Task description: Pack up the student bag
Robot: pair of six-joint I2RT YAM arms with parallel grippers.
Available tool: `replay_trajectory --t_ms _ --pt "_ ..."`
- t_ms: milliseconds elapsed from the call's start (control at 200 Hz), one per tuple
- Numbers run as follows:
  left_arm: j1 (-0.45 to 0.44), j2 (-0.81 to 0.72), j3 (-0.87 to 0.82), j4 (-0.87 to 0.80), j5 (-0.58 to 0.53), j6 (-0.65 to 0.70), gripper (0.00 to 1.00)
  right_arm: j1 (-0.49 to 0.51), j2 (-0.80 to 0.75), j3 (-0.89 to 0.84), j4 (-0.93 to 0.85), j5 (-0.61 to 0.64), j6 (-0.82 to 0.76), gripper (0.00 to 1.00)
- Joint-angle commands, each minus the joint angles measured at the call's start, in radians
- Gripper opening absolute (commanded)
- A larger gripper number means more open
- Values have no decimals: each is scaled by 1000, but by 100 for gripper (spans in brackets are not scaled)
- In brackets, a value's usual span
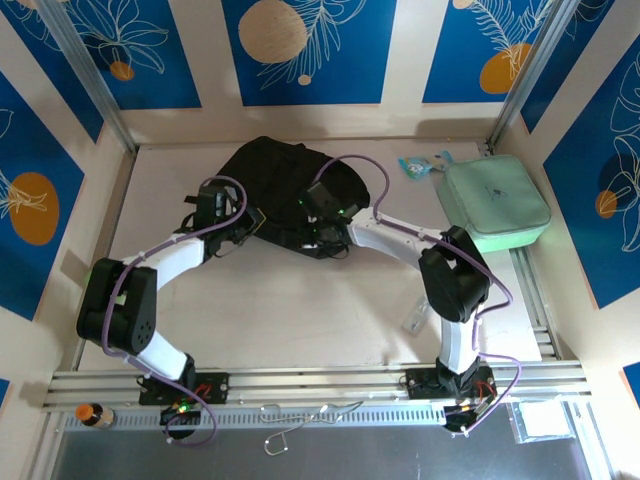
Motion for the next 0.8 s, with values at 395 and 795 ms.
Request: replay_trajectory --t_ms 395,795 --pt "11 52 3 -65 -174 89 0 -139 -239 -276 25 -108 49 0" --pt "16 70 4 -80 -192 101 0 -251 -237 -272 4 -98 100 0"
